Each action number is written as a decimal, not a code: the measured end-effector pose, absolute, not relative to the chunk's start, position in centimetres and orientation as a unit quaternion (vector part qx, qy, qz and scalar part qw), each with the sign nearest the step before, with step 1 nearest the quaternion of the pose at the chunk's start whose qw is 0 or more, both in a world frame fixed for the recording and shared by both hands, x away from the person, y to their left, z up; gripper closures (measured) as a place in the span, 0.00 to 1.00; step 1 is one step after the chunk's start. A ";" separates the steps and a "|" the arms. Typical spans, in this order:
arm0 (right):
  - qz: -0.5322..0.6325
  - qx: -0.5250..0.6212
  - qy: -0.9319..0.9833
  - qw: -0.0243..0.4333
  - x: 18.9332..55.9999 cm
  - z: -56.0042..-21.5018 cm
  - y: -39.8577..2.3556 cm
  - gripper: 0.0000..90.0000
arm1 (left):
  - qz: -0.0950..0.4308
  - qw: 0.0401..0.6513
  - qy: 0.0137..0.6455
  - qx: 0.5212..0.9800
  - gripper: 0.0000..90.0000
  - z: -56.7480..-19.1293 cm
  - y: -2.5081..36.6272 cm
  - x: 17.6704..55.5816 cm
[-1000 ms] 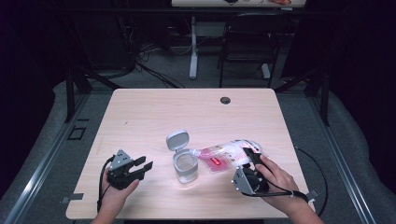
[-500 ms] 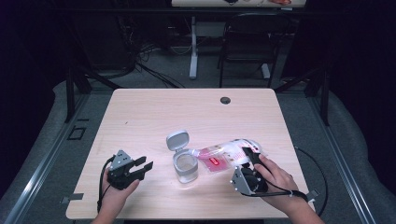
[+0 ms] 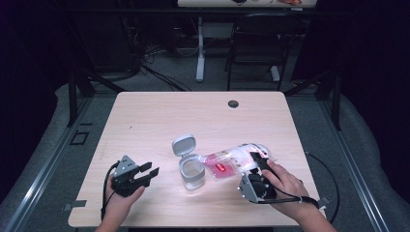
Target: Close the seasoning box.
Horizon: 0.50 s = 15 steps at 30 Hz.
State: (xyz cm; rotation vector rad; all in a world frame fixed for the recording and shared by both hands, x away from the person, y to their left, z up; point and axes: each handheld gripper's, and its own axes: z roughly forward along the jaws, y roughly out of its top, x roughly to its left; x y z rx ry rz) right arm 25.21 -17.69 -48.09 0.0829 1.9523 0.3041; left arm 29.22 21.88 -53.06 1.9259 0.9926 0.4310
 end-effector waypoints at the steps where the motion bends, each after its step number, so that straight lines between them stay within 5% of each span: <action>1: 0.120 0.032 0.825 0.551 25.2 -48.0 -17.7 0.64 | 0.174 0.449 0.402 0.779 0.67 -53.0 21.9 29.2; 15: 0.110 0.017 0.825 0.554 25.2 -48.2 -17.4 0.65 | 0.173 0.451 0.399 0.779 0.67 -53.0 21.7 29.1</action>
